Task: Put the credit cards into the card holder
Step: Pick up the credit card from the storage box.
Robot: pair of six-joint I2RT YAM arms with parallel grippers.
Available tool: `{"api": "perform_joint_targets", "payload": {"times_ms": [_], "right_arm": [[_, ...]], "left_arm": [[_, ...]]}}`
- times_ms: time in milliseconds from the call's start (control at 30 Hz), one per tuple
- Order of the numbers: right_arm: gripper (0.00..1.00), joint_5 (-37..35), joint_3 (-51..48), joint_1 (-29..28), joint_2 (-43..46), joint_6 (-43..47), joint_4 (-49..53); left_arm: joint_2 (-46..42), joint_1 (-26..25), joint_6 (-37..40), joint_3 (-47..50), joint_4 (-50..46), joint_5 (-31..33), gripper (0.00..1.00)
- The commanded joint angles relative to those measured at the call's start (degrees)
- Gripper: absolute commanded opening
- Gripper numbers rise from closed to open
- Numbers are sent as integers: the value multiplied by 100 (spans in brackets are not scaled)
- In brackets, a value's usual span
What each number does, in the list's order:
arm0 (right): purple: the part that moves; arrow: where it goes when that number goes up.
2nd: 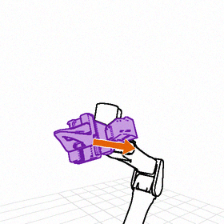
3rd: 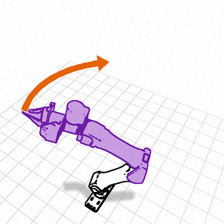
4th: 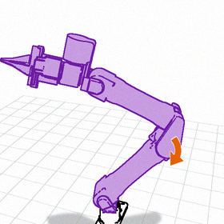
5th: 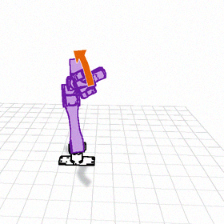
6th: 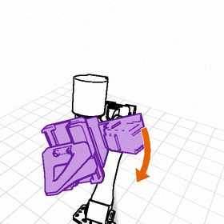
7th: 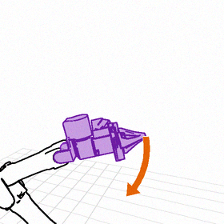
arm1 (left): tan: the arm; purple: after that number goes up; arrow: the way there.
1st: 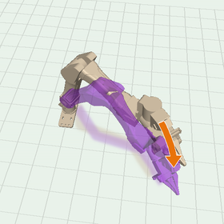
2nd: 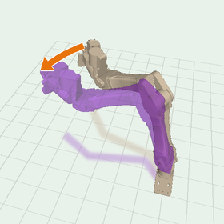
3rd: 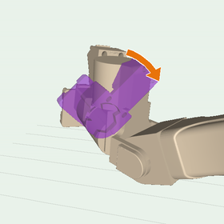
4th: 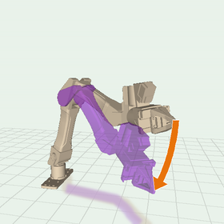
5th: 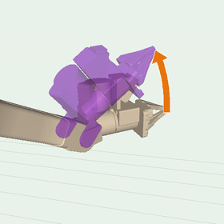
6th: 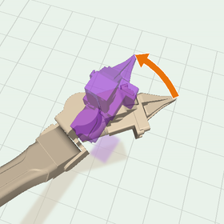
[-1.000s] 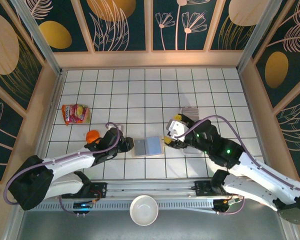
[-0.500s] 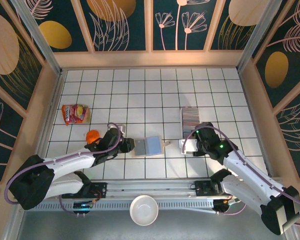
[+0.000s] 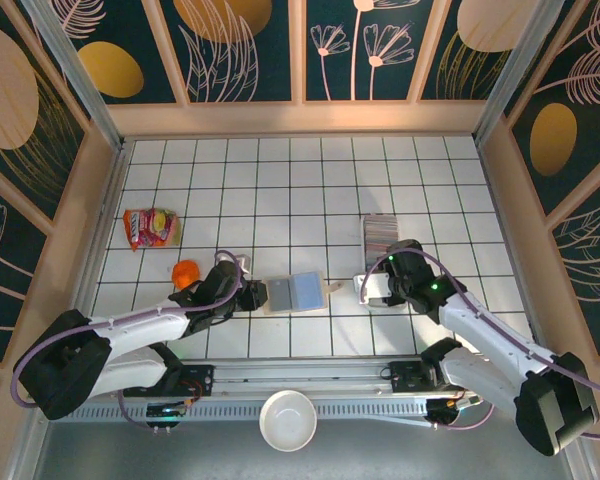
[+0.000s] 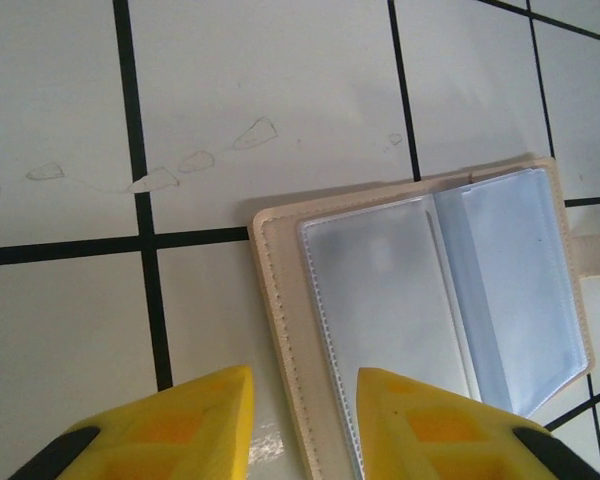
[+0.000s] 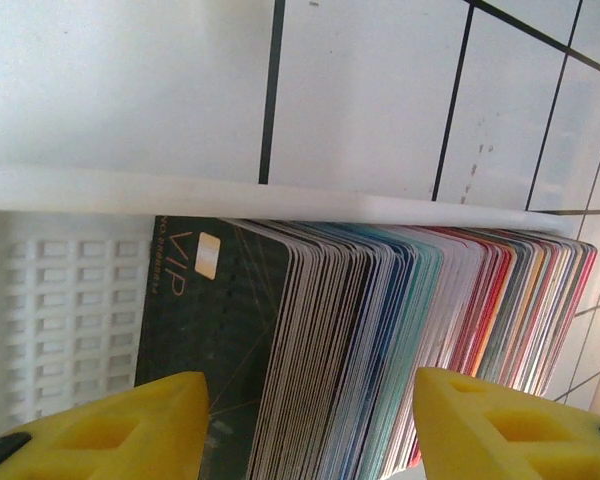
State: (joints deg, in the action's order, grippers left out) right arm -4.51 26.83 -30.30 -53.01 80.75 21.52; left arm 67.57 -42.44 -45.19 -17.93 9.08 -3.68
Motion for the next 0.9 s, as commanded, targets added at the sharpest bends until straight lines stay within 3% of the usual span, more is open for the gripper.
{"api": "perform_joint_targets", "payload": {"times_ms": [0, 467, 867], "right_arm": [[57, -13, -199, 33, -51, 89, -299], [58, -195, -342, 33, -218, 160, -762], [39, -357, -45, 42, -135, 222, -493]], "left_arm": [[54, 3, 63, 49, 216, -102, 31], [186, -2, 72, 0, 234, -150, 29], [121, -1, 37, 8, 211, -162, 26]]}}
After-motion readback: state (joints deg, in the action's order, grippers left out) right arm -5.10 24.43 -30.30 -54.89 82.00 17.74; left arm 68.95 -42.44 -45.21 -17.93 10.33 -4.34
